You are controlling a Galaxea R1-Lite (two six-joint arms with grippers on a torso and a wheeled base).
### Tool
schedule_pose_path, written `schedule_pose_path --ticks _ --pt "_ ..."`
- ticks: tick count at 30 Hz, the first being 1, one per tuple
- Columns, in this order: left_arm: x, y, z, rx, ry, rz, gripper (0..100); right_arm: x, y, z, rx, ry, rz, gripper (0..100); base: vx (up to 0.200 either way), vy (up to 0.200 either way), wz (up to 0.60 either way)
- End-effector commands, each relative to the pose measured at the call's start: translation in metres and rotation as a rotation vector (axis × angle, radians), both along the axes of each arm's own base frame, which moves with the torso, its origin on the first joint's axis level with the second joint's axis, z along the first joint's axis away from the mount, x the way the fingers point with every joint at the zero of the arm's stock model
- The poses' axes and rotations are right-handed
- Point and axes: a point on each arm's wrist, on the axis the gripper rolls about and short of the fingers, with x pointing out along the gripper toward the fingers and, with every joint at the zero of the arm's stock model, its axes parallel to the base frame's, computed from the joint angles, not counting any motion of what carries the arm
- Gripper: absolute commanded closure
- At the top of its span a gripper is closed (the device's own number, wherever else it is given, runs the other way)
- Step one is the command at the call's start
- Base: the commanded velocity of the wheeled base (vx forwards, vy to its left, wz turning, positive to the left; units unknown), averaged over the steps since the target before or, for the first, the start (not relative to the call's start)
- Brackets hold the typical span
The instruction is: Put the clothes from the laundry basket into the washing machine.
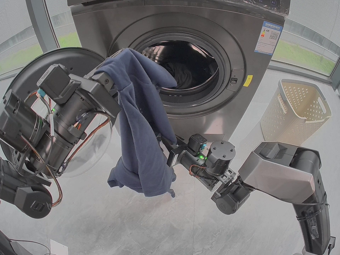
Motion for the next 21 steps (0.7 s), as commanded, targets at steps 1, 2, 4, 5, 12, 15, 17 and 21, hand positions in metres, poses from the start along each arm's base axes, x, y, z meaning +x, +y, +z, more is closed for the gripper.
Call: schedule_pose_path --ticks 1,2,4,5,12,15,17,21 --pt "0.001 0.0 -0.002 0.005 0.007 0.001 100 -0.004 -0.008 0.022 0.026 -0.024 -0.009 100 0.0 0.0 0.0" --pt "0.002 -0.001 -0.003 0.007 0.011 0.001 100 -0.005 -0.01 0.026 0.029 -0.028 -0.013 100 0.0 0.0 0.0" --pt "0.002 0.0 -0.004 0.009 0.015 0.006 100 -0.007 -0.014 0.034 0.034 -0.037 -0.016 100 0.0 0.0 0.0" --pt "0.004 0.001 -0.006 0.012 0.021 0.01 100 -0.01 -0.019 0.043 0.04 -0.045 -0.024 100 0.0 0.0 0.0" --pt "0.017 0.015 -0.019 0.043 0.067 0.082 100 -0.023 -0.057 0.093 0.072 -0.109 -0.089 100 0.0 0.0 0.0" --pt "0.02 0.023 -0.024 0.06 0.089 0.104 100 -0.027 -0.075 0.107 0.076 -0.128 -0.122 100 0.0 0.0 0.0" --pt "0.024 0.028 -0.03 0.074 0.111 0.125 100 -0.03 -0.087 0.116 0.084 -0.142 -0.145 100 0.0 0.0 0.0" --pt "0.029 0.034 -0.05 0.11 0.173 0.155 100 -0.037 -0.099 0.123 0.082 -0.145 -0.16 100 0.0 0.0 0.0"
